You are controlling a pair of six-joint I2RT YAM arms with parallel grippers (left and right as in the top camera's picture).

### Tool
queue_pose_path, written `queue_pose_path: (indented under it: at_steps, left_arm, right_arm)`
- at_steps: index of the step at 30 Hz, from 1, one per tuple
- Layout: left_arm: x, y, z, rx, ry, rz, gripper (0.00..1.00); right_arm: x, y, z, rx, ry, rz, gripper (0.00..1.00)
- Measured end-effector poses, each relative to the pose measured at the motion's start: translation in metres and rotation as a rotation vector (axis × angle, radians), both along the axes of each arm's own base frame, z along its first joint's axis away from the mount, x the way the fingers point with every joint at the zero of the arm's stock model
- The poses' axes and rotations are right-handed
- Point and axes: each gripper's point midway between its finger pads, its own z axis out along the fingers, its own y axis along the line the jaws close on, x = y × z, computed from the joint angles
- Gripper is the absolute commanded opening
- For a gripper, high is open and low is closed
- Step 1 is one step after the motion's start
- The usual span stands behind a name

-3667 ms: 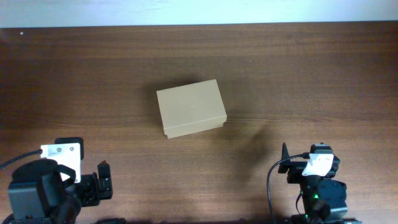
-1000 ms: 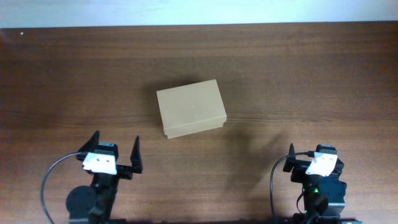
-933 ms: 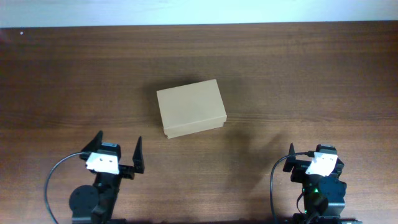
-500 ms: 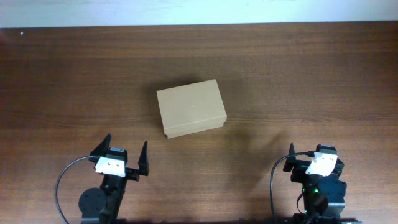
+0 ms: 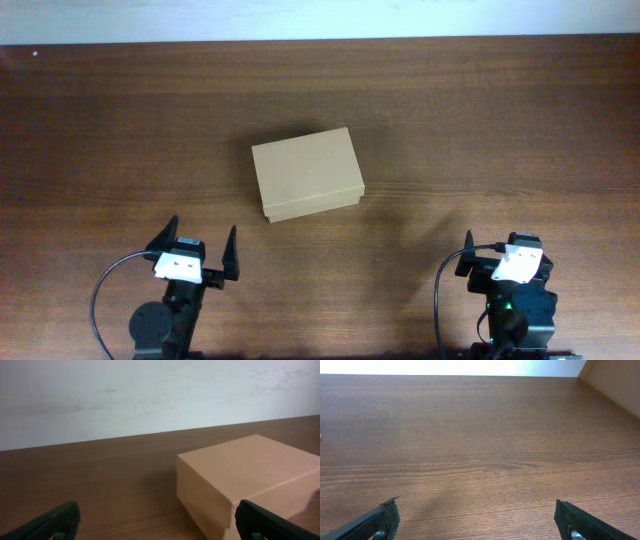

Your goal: Pack container

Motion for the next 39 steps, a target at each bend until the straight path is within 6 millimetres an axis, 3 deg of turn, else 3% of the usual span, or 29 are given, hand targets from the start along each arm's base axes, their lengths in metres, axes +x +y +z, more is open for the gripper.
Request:
queue_pose_path:
  at_steps: [6,39]
  left_arm:
    - [0.0008,0.0092,-0.0002,0.0,0.0,0.038,1.0]
    - [0.0008,0.0091,-0.0002,0.0,0.0,0.037,1.0]
  right_arm:
    - [0.0,0.0,0.0,0.0,0.0,0.0,0.99]
    - [0.0,0.0,0.0001,0.0,0.0,0.0,0.99]
